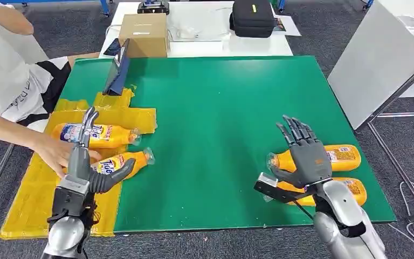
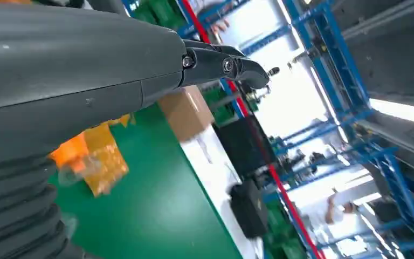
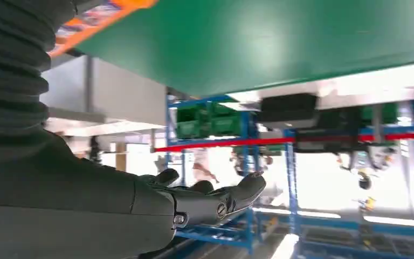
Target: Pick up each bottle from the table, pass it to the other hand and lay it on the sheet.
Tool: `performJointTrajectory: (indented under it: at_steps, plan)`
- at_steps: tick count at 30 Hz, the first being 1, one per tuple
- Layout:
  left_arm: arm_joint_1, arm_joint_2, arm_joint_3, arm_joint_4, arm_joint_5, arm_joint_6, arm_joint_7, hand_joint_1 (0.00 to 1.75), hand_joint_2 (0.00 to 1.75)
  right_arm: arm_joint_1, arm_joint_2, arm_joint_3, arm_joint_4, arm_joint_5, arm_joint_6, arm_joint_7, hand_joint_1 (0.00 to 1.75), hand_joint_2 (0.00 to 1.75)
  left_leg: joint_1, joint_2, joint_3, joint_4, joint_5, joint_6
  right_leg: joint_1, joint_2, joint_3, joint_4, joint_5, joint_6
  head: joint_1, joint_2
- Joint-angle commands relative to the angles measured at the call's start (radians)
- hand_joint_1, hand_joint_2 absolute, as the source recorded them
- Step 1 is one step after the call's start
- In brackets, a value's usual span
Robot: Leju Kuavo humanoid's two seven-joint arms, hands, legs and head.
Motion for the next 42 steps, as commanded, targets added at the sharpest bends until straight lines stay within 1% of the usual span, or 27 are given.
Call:
performJointTrajectory:
  at_steps: [1, 2, 3, 5, 8, 9, 10, 12, 15, 16, 19, 20, 22, 24, 25, 27, 28, 31, 32, 33, 34, 36, 37, 38, 39, 41, 42]
  plan:
    - [0.078, 0.005, -0.073, -0.034, 0.063, -0.138, 0.018, 0.00, 1.75, 0.015, -0.132, -0.123, 0.095, 0.022, 0.106, 0.041, 0.00, 1.75, -0.001, -0.001, 0.004, -0.001, -0.001, 0.001, 0.000, -0.003, 0.005, -0.001, -0.002, -0.001, 0.000, 0.000]
    - [0.082, 0.005, -0.076, -0.032, 0.066, -0.147, 0.016, 0.00, 1.75, 0.013, -0.152, -0.138, 0.112, 0.010, 0.119, 0.032, 0.00, 1.75, -0.001, -0.001, 0.006, -0.001, -0.002, 0.002, 0.000, -0.003, 0.008, -0.002, -0.002, -0.001, 0.000, 0.000]
    - [0.084, 0.005, -0.083, -0.025, 0.057, -0.149, 0.011, 0.00, 1.75, 0.009, -0.175, -0.154, 0.135, -0.017, 0.143, 0.010, 0.00, 1.75, -0.001, -0.001, 0.003, -0.001, -0.001, 0.001, 0.000, -0.003, 0.005, -0.001, -0.001, 0.000, 0.000, 0.000]
    - [0.075, 0.002, -0.103, 0.003, 0.046, -0.157, 0.015, 0.00, 1.75, 0.000, -0.188, -0.174, 0.179, -0.051, 0.159, -0.022, 0.00, 1.75, -0.001, -0.002, 0.008, -0.001, -0.002, 0.002, -0.001, -0.004, 0.009, -0.003, -0.003, -0.001, 0.000, 0.000]
    - [0.058, 0.005, -0.127, 0.040, 0.086, -0.192, 0.018, 0.00, 1.75, -0.023, -0.197, -0.171, 0.247, -0.062, 0.166, -0.057, 0.00, 1.75, -0.002, -0.002, 0.005, -0.001, -0.001, 0.001, -0.002, -0.003, 0.006, -0.002, -0.001, -0.001, 0.000, 0.000]
    - [0.060, 0.005, -0.126, 0.038, 0.100, -0.197, 0.012, 0.00, 1.75, -0.030, -0.194, -0.170, 0.261, -0.060, 0.161, -0.059, 0.00, 1.75, -0.002, -0.001, 0.008, -0.002, -0.002, 0.002, -0.002, -0.003, 0.009, -0.003, -0.001, -0.001, 0.000, 0.000]
    - [0.062, 0.006, -0.124, 0.034, 0.118, -0.206, 0.005, 0.00, 1.75, -0.044, -0.187, -0.168, 0.282, -0.044, 0.143, -0.051, 0.00, 1.75, -0.003, 0.000, 0.004, -0.001, -0.001, 0.002, -0.003, -0.002, 0.005, -0.002, 0.000, -0.001, 0.000, 0.000]
    - [0.065, 0.006, -0.119, 0.031, 0.136, -0.220, 0.009, 0.00, 1.75, -0.073, -0.169, -0.158, 0.326, -0.009, 0.114, -0.037, 0.00, 1.75, -0.003, 0.002, 0.009, -0.003, -0.002, 0.002, -0.002, -0.001, 0.010, -0.003, -0.001, -0.002, -0.001, 0.000]
    - [0.059, 0.004, -0.124, 0.042, 0.145, -0.237, 0.011, 0.00, 1.75, -0.112, -0.147, -0.148, 0.379, 0.008, 0.083, -0.052, 0.00, 1.75, -0.003, 0.002, 0.005, -0.002, -0.001, 0.002, -0.002, 0.000, 0.005, -0.002, 0.000, -0.001, 0.000, 0.000]
    - [0.054, 0.003, -0.128, 0.048, 0.148, -0.242, 0.008, 0.00, 1.75, -0.129, -0.141, -0.139, 0.403, 0.030, 0.051, -0.060, 0.00, 1.75, -0.003, 0.003, 0.007, -0.002, -0.002, 0.002, -0.002, 0.001, 0.007, -0.003, 0.000, -0.001, -0.001, 0.000]
    - [0.050, -0.001, -0.129, 0.054, 0.147, -0.241, 0.008, 0.00, 1.75, -0.135, -0.138, -0.137, 0.408, 0.031, 0.050, -0.060, 0.00, 1.75, -0.003, 0.003, 0.010, -0.003, -0.002, 0.002, -0.001, 0.000, 0.010, -0.004, 0.000, -0.002, 0.000, 0.000]
    - [0.049, 0.000, -0.130, 0.055, 0.147, -0.241, 0.008, 0.00, 1.75, -0.136, -0.138, -0.136, 0.411, 0.036, 0.044, -0.063, 0.00, 1.75, -0.003, 0.002, 0.006, -0.002, -0.001, 0.002, -0.002, -0.001, 0.006, -0.002, 0.000, -0.001, -0.001, 0.000]
    - [0.046, 0.004, -0.132, 0.058, 0.158, -0.249, 0.000, 0.00, 1.75, -0.162, -0.128, -0.130, 0.450, 0.043, 0.028, -0.081, 0.00, 1.75, -0.003, 0.002, 0.010, -0.003, -0.002, 0.003, -0.002, -0.001, 0.010, -0.004, -0.001, -0.002, 0.000, 0.000]
    - [0.044, 0.005, -0.129, 0.064, 0.166, -0.253, -0.002, 0.00, 1.75, -0.183, -0.124, -0.120, 0.482, 0.045, 0.025, -0.098, 0.00, 1.75, -0.003, 0.003, 0.009, -0.002, -0.002, 0.003, -0.002, 0.001, 0.009, -0.003, 0.000, -0.001, 0.000, 0.000]
    - [0.042, 0.005, -0.129, 0.068, 0.169, -0.256, -0.002, 0.00, 1.75, -0.191, -0.122, -0.118, 0.499, 0.040, 0.024, -0.108, 0.00, 1.75, -0.003, 0.003, 0.005, -0.002, -0.001, 0.003, -0.002, 0.001, 0.006, -0.002, 0.000, -0.001, 0.000, 0.000]
    - [0.041, 0.004, -0.128, 0.076, 0.175, -0.260, -0.002, 0.00, 1.75, -0.207, -0.114, -0.107, 0.534, 0.044, 0.021, -0.119, 0.00, 1.75, -0.003, 0.004, 0.010, -0.003, -0.002, 0.003, -0.002, 0.001, 0.010, -0.004, -0.001, -0.002, 0.000, 0.000]
    - [0.040, 0.003, -0.128, 0.079, 0.178, -0.262, -0.002, 0.00, 1.75, -0.213, -0.111, -0.104, 0.548, 0.043, 0.022, -0.123, 0.00, 1.75, -0.003, 0.002, 0.007, -0.002, -0.001, 0.003, -0.002, 0.000, 0.007, -0.003, 0.000, -0.001, 0.000, 0.000]
    - [0.039, 0.003, -0.129, 0.081, 0.178, -0.262, -0.002, 0.00, 1.75, -0.215, -0.109, -0.102, 0.552, 0.043, 0.021, -0.125, 0.00, 1.75, -0.003, 0.003, 0.009, -0.003, -0.002, 0.003, -0.002, 0.000, 0.009, -0.003, 0.000, -0.002, -0.001, 0.000]
    - [0.037, 0.002, -0.130, 0.084, 0.180, -0.262, -0.002, 0.00, 1.75, -0.220, -0.107, -0.100, 0.571, 0.041, 0.021, -0.128, 0.00, 1.75, -0.002, 0.002, 0.005, -0.001, -0.001, 0.002, -0.002, 0.000, 0.006, -0.002, 0.000, -0.001, 0.000, 0.000]
    - [0.036, 0.002, -0.130, 0.086, 0.184, -0.264, -0.002, 0.00, 1.75, -0.227, -0.102, -0.094, 0.591, 0.042, 0.025, -0.129, 0.00, 1.75, -0.003, 0.002, 0.008, -0.002, -0.002, 0.003, -0.002, 0.000, 0.008, -0.003, 0.000, -0.002, 0.000, 0.000]
    - [0.034, 0.002, -0.129, 0.087, 0.188, -0.264, -0.001, 0.00, 1.75, -0.238, -0.100, -0.085, 0.618, 0.041, 0.035, -0.132, 0.00, 1.75, -0.003, 0.001, 0.005, -0.001, -0.001, 0.002, -0.002, -0.001, 0.005, -0.002, 0.000, -0.001, 0.000, 0.000]
    - [0.032, 0.003, -0.128, 0.088, 0.189, -0.264, -0.002, 0.00, 1.75, -0.245, -0.096, -0.076, 0.651, 0.043, 0.040, -0.134, 0.00, 1.75, -0.003, 0.003, 0.010, -0.003, -0.002, 0.003, -0.002, 0.000, 0.010, -0.004, -0.001, -0.002, -0.001, 0.000]
    - [0.032, 0.003, -0.128, 0.088, 0.189, -0.264, -0.002, 0.00, 1.75, -0.245, -0.096, -0.076, 0.651, 0.043, 0.040, -0.134, 0.00, 1.75, -0.003, 0.002, 0.007, -0.002, -0.002, 0.003, -0.002, 0.000, 0.007, -0.003, 0.000, -0.001, 0.000, 0.000]
    - [0.031, 0.003, -0.127, 0.089, 0.191, -0.264, -0.002, 0.00, 1.75, -0.254, -0.098, -0.067, 0.674, 0.042, 0.048, -0.135, 0.00, 1.75, -0.003, 0.003, 0.009, -0.002, -0.002, 0.003, -0.002, 0.000, 0.009, -0.003, -0.001, -0.002, -0.001, 0.000]
    - [0.030, 0.004, -0.126, 0.090, 0.194, -0.263, -0.001, 0.00, 1.75, -0.266, -0.104, -0.054, 0.705, 0.042, 0.057, -0.134, 0.00, 1.75, -0.003, 0.002, 0.006, -0.002, -0.001, 0.003, -0.002, -0.001, 0.006, -0.002, 0.000, -0.001, -0.001, 0.000]
    - [0.027, 0.005, -0.126, 0.094, 0.195, -0.263, -0.001, 0.00, 1.75, -0.272, -0.098, -0.053, 0.747, 0.039, 0.060, -0.128, 0.00, 1.75, -0.003, 0.002, 0.010, -0.003, -0.002, 0.003, -0.002, -0.001, 0.011, -0.003, -0.001, -0.002, -0.001, 0.000]
    - [0.025, 0.005, -0.127, 0.097, 0.198, -0.264, -0.001, 0.00, 1.75, -0.283, -0.090, -0.053, 0.790, 0.042, 0.049, -0.122, 0.00, 1.75, -0.002, 0.002, 0.007, -0.002, -0.002, 0.003, -0.002, -0.001, 0.007, -0.003, 0.000, -0.001, 0.000, 0.000]
